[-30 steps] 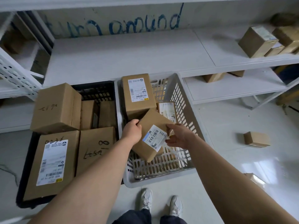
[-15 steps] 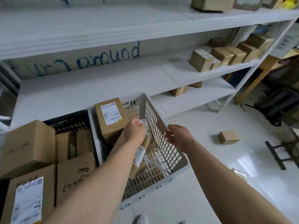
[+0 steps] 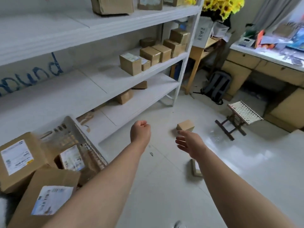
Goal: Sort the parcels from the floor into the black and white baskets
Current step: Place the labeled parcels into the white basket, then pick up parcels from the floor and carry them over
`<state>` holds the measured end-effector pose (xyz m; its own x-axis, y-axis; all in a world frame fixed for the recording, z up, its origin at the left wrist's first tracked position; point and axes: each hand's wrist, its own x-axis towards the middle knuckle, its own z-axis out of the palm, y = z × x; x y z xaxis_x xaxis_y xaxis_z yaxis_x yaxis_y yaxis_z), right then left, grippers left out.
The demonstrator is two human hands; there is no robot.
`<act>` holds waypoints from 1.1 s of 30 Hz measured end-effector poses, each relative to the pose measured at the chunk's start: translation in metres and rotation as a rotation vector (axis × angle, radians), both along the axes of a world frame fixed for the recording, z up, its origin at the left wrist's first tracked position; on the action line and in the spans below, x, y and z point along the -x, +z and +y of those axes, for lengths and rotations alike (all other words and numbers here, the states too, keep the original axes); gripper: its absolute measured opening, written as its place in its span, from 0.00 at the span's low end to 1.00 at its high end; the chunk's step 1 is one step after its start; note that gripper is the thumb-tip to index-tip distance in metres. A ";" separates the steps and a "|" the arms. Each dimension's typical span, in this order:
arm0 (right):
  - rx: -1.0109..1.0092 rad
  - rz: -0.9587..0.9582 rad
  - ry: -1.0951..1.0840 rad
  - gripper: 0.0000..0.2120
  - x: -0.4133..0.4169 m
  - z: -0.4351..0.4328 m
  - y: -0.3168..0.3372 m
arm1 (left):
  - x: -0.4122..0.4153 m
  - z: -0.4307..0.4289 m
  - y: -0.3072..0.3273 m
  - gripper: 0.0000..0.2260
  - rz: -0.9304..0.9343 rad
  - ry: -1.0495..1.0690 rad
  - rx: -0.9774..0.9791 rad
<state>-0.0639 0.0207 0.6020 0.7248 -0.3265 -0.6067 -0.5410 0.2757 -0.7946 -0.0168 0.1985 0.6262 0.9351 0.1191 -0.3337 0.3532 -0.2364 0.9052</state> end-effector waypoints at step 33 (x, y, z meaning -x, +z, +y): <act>-0.042 0.182 -0.314 0.10 -0.318 -0.428 -0.271 | -0.364 -0.424 -0.294 0.05 0.492 -0.133 0.080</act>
<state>0.2538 -0.4077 0.3309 0.4723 -0.4878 -0.7342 -0.5565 0.4809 -0.6775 0.3467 -0.2259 0.3323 0.6704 -0.0338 -0.7413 0.7135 -0.2452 0.6564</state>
